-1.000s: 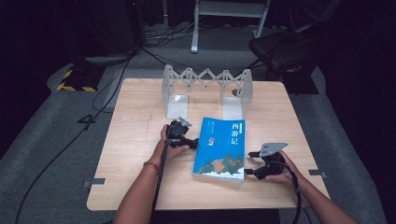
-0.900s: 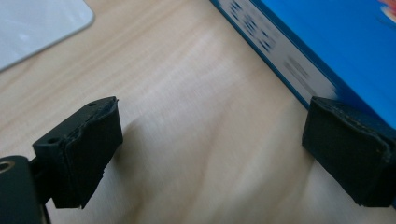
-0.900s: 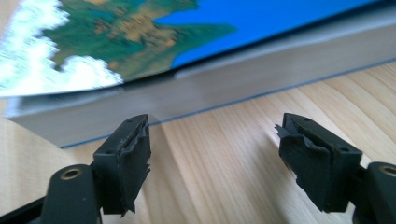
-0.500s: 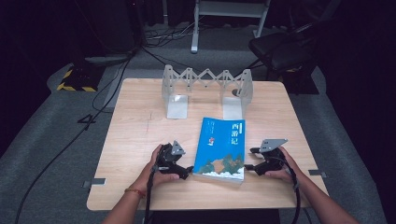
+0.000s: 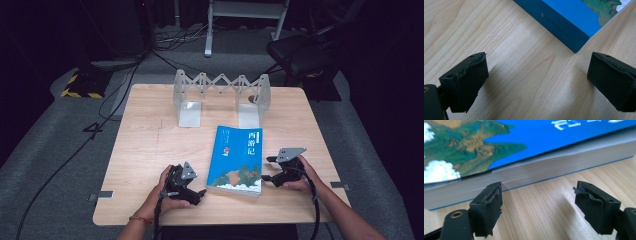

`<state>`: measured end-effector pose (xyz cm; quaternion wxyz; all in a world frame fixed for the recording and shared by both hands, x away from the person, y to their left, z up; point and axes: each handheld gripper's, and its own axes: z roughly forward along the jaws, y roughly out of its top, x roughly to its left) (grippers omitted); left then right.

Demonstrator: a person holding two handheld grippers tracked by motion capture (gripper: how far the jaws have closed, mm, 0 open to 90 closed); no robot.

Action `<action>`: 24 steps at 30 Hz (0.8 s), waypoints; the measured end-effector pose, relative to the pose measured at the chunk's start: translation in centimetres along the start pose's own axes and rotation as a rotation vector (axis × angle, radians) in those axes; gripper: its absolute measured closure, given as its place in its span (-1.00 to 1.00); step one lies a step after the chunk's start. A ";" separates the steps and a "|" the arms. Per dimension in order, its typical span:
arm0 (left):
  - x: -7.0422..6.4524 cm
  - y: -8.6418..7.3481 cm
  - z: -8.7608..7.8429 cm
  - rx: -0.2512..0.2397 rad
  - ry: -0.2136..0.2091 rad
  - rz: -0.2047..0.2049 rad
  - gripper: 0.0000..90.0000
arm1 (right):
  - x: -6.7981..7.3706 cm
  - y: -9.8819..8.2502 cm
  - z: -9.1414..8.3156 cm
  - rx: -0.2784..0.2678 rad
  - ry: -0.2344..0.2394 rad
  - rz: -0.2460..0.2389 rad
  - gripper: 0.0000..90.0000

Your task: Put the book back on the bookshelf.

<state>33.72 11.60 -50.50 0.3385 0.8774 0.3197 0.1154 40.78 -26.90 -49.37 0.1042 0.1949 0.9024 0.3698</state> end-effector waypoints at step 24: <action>-1.5 1.2 -1.3 -0.011 -0.072 0.057 -0.65 | 0.0 3.4 -1.9 -0.111 -0.008 0.022 -0.52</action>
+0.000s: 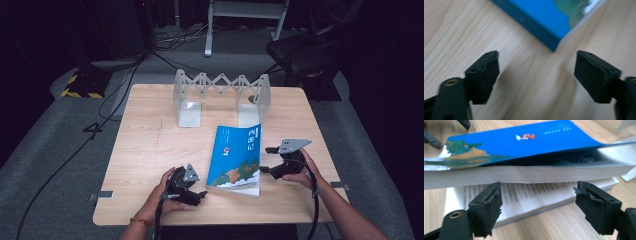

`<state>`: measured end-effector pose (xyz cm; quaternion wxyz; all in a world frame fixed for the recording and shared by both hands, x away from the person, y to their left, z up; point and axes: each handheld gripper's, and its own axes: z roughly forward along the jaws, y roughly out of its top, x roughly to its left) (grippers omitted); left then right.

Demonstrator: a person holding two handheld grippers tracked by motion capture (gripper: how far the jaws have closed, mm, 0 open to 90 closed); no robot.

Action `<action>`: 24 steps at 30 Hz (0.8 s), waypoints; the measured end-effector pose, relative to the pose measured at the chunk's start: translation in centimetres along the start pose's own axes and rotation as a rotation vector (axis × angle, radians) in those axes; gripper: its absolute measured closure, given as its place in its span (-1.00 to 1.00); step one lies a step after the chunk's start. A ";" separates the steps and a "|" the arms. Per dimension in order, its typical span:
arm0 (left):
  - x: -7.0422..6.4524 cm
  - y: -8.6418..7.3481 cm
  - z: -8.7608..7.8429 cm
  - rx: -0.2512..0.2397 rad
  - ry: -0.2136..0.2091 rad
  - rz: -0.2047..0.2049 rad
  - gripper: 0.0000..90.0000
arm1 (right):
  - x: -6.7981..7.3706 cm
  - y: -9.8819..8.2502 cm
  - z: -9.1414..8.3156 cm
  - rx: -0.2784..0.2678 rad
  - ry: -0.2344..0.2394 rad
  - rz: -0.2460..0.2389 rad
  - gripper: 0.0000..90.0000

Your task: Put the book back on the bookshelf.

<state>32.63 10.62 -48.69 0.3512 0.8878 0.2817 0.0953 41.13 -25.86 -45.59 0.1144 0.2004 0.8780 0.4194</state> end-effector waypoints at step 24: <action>-4.1 4.4 3.0 -0.068 -0.051 0.124 -0.59 | -0.9 -0.8 -0.3 0.119 -0.016 0.036 -0.41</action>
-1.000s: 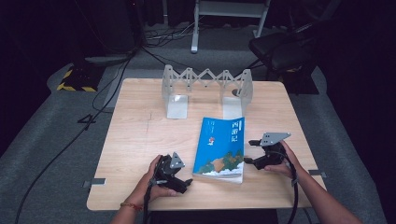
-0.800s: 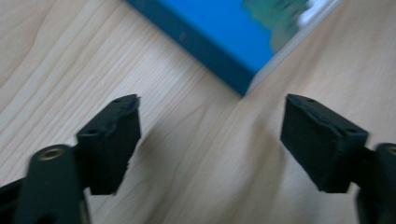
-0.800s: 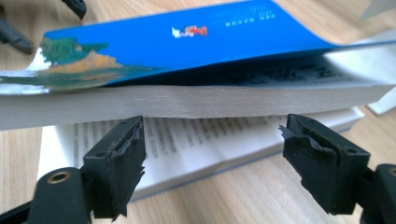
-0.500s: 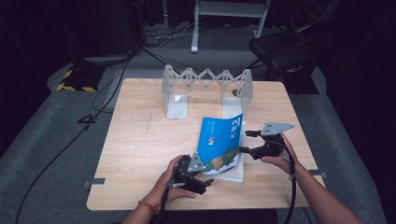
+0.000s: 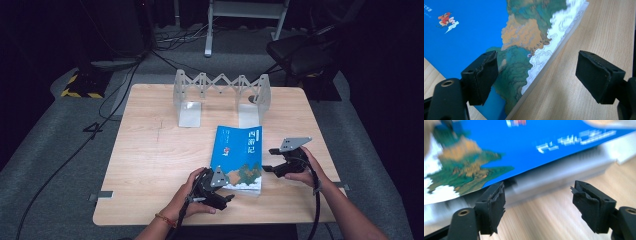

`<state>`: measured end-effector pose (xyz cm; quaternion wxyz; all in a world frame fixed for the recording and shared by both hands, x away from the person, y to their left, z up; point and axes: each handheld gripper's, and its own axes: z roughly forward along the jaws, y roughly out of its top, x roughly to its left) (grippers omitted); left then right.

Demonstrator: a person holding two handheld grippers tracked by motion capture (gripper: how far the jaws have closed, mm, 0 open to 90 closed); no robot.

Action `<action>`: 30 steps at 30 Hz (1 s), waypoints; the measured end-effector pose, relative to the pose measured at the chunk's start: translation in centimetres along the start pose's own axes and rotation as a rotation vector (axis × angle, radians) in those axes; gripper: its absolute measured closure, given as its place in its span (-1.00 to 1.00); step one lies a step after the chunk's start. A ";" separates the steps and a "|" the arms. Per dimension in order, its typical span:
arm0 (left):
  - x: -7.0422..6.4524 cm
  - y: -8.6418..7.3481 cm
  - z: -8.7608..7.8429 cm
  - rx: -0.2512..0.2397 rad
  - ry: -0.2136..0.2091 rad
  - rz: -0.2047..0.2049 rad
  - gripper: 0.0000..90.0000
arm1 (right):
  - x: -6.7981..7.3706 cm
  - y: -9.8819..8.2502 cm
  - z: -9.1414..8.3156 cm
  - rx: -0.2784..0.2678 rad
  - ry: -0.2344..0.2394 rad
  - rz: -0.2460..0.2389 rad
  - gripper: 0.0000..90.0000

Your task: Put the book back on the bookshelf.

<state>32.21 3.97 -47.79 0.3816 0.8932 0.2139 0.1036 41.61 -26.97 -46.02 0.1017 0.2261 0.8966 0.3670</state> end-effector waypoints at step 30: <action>-0.1 0.5 0.6 0.009 -0.008 0.028 -0.58 | 0.5 -0.1 1.2 0.027 0.013 -0.057 -0.44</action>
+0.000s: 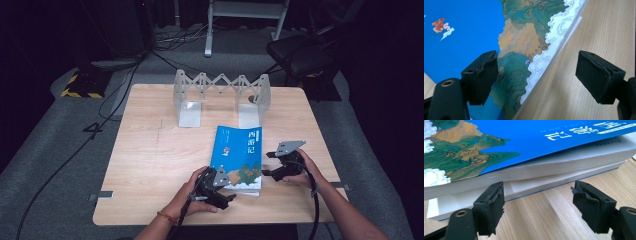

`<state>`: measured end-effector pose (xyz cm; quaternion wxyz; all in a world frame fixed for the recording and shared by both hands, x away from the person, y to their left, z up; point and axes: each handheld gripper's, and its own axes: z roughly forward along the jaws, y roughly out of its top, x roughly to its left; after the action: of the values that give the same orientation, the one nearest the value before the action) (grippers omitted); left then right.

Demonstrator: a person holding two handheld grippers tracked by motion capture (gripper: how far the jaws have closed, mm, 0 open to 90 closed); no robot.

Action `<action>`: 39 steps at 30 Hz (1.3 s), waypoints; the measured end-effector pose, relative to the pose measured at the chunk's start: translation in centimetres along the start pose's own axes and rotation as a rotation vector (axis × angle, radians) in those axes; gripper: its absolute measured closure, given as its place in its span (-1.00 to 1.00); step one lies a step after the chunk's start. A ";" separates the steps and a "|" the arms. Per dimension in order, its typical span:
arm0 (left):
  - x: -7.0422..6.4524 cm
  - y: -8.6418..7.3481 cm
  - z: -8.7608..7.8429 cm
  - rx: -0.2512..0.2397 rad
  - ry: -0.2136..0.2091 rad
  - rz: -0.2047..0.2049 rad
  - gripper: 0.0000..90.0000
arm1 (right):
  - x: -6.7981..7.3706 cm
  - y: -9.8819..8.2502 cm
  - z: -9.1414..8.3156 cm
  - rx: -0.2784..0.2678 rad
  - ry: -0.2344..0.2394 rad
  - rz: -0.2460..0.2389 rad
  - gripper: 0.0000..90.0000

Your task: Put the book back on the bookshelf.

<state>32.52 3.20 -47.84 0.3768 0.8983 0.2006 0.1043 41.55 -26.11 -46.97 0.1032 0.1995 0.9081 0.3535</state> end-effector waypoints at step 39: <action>-1.8 2.7 2.9 -0.071 0.236 -0.060 -0.41 | 0.7 4.6 -0.1 -0.146 -0.033 0.062 -0.51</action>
<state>32.60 -1.11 -47.97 0.3849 0.8595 0.2665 0.2049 42.21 -22.80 -43.77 0.1216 0.2251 0.8714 0.4186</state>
